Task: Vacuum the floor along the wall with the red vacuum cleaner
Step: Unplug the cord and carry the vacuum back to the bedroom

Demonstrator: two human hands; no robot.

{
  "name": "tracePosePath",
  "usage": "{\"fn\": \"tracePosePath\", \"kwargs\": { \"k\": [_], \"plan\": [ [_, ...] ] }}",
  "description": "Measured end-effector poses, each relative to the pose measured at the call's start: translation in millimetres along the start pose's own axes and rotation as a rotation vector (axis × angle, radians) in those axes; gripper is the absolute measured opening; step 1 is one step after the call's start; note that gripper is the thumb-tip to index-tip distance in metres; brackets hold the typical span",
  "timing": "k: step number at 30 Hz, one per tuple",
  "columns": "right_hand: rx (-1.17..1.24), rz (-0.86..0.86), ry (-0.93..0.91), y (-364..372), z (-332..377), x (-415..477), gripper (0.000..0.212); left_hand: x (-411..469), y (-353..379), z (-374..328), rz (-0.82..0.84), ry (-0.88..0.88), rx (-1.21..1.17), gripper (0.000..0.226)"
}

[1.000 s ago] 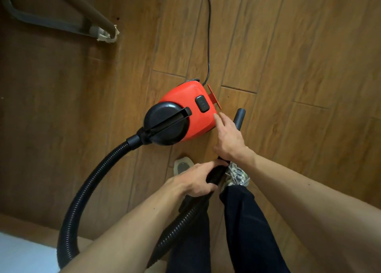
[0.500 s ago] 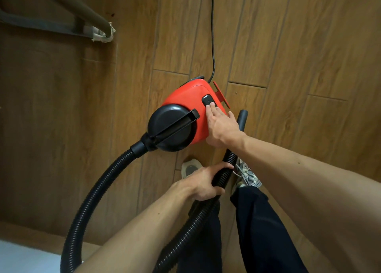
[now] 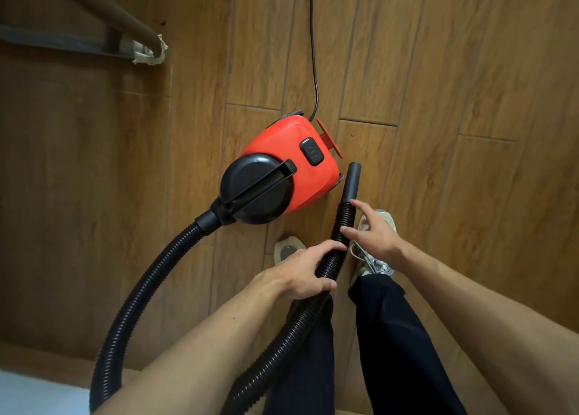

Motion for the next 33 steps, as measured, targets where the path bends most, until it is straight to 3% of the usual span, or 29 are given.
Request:
{"fn": "tracePosePath", "kwargs": {
  "k": [2, 9, 20, 33],
  "plan": [
    [0.144, 0.093, 0.012, 12.7, -13.0, -8.3, 0.066, -3.7, 3.8, 0.9, 0.001, 0.002, -0.008, 0.067],
    [0.32, 0.131, 0.04, 22.1, -30.8, -21.8, 0.077, -21.0, 23.4, 2.3, 0.03, -0.001, -0.014, 0.066],
    [0.314, 0.158, 0.061, 20.2, -57.1, -18.3, 0.096, -8.7, 62.5, 13.5, -0.033, -0.033, 0.078, 0.075],
    [0.226, 0.124, 0.118, 16.1, -141.2, 11.0, 0.089, 43.5, 116.6, 39.2, -0.011, -0.015, 0.175, 0.075]
  ]
}}
Point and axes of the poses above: each hand's wrist, its own x-axis towards the middle knuckle, its own y-axis out of the palm, z = x × y, the point moved 10 cm from there along x, towards the middle knuckle, and after that the axes turned 5 degrees about y, right-handed, at the moved point
